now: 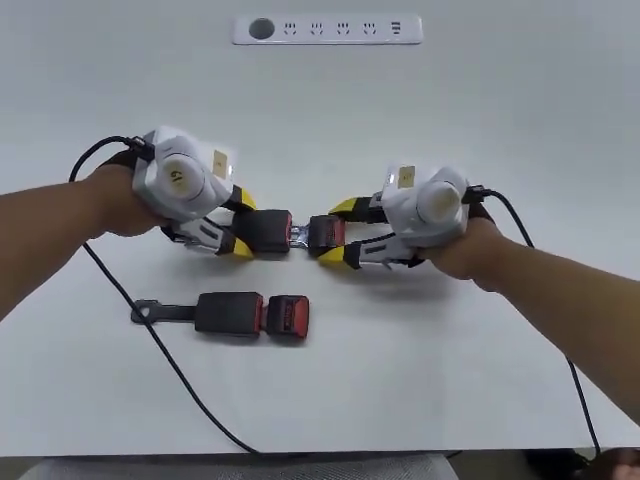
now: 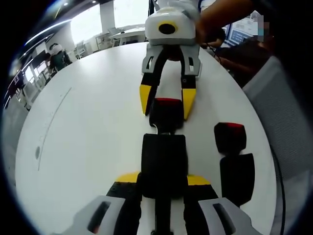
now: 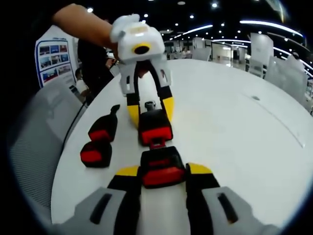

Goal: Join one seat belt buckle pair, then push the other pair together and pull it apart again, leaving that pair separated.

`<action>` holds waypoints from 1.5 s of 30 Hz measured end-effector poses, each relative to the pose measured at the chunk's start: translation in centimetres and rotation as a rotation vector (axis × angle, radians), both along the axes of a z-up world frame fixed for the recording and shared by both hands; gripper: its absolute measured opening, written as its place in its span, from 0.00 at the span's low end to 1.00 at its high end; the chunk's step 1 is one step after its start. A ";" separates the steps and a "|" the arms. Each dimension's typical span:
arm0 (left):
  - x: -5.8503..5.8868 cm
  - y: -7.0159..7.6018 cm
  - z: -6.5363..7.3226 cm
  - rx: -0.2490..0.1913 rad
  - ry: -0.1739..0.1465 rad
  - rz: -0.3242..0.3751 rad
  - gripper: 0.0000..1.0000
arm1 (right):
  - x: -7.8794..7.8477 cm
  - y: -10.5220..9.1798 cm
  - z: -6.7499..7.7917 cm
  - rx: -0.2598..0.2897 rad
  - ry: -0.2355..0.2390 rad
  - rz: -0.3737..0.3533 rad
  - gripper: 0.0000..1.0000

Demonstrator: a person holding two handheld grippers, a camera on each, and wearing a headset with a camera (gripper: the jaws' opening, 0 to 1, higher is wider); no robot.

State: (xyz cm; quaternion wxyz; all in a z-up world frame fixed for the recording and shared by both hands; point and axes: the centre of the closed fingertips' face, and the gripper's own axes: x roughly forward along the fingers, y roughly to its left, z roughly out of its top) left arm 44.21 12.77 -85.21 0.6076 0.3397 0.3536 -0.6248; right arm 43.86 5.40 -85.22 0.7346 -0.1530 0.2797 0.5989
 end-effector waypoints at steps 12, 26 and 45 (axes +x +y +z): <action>0.0 -0.2 0.0 0.017 -0.010 -0.051 0.33 | -0.2 1.5 0.3 -0.016 0.010 -0.012 0.35; -0.1 -0.5 0.1 0.028 -0.012 -0.058 0.33 | 0.4 1.7 -0.2 -0.077 0.006 -0.014 0.35; 0.0 -0.4 -0.1 0.047 -0.016 -0.070 0.33 | 0.4 1.8 -0.4 -0.110 -0.010 -0.027 0.36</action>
